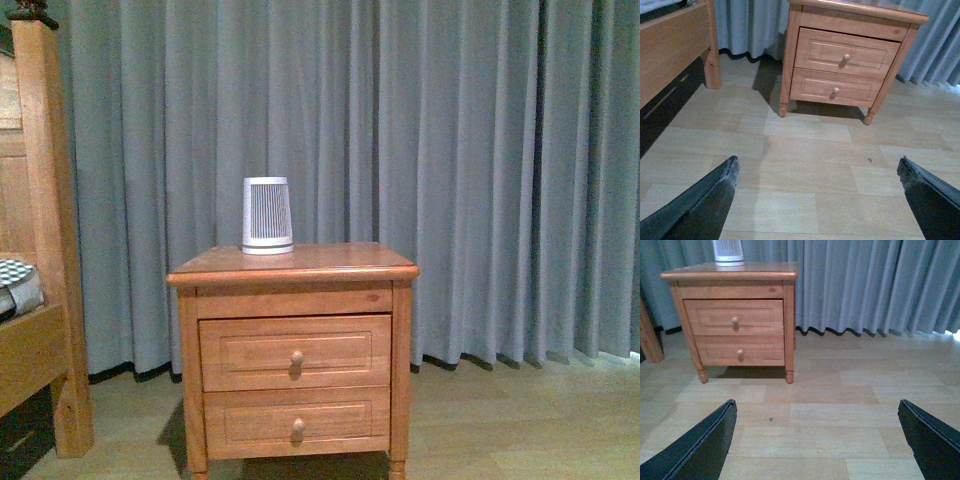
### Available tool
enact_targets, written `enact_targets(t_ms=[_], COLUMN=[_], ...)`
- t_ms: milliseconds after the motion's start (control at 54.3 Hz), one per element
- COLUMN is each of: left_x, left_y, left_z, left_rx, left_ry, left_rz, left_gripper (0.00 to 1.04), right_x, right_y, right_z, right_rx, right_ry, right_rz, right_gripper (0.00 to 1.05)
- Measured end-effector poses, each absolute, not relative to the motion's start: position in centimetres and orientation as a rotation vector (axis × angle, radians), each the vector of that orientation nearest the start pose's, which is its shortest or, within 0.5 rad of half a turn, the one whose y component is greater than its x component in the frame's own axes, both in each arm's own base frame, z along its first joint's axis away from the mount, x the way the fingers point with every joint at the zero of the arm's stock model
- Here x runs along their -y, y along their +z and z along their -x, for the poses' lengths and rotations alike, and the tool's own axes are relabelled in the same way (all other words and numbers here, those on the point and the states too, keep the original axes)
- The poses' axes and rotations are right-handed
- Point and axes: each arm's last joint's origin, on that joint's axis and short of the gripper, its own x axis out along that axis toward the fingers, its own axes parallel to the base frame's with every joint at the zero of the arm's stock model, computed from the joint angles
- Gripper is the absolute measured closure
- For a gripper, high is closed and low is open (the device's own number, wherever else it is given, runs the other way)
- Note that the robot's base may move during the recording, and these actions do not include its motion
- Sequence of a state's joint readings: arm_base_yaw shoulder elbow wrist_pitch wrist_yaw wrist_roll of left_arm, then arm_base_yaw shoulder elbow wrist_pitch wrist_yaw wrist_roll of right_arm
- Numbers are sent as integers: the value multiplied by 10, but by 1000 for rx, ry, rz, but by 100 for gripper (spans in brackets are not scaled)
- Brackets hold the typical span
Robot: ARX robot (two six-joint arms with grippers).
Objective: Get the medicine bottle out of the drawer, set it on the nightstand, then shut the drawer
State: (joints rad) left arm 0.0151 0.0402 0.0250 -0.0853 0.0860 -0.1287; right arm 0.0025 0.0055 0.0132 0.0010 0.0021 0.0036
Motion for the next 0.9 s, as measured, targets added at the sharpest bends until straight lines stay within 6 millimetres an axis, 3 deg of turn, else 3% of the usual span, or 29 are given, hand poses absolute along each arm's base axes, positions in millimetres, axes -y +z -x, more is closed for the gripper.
enact_targets(t_ms=[902], left_x=[1], left_y=[161], left_z=[-98], left_rx=[-104], left_ry=[-64], left_rz=[134], left_gripper=[7], right_x=[0], right_y=[168], right_z=[-97], right_rx=[9], right_ry=[0], right_rz=[-4], right_gripper=[7])
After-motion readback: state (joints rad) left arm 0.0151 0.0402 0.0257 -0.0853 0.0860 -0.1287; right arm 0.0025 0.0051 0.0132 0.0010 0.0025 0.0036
